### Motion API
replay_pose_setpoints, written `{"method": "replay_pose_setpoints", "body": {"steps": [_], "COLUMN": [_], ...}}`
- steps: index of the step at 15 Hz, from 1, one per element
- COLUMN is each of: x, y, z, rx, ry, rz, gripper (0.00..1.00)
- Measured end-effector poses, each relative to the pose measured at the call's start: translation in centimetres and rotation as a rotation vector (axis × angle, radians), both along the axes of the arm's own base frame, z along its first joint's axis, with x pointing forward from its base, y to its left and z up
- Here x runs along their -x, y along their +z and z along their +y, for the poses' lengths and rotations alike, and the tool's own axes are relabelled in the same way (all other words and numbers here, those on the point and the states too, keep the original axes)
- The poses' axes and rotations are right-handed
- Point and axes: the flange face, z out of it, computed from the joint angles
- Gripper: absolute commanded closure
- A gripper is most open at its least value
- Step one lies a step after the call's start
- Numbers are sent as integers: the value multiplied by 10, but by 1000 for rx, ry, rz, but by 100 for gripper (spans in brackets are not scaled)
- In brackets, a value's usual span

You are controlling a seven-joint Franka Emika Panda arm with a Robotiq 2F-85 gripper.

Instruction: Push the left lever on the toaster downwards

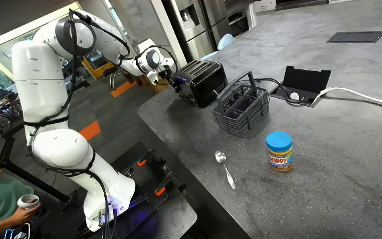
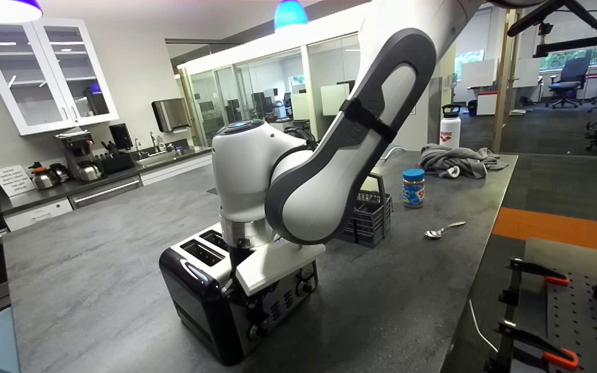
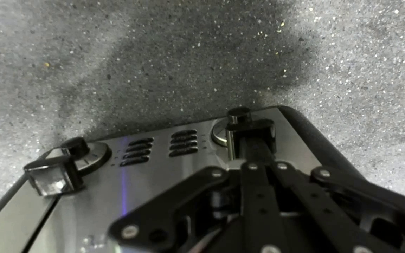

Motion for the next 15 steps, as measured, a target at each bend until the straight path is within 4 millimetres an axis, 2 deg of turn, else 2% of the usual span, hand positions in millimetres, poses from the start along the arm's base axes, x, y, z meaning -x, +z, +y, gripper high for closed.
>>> {"method": "replay_pose_setpoints", "body": {"steps": [15], "x": [2], "y": [-5], "z": [2], "rx": [8], "ry": [2], "rz": [-11], "gripper": [100]}}
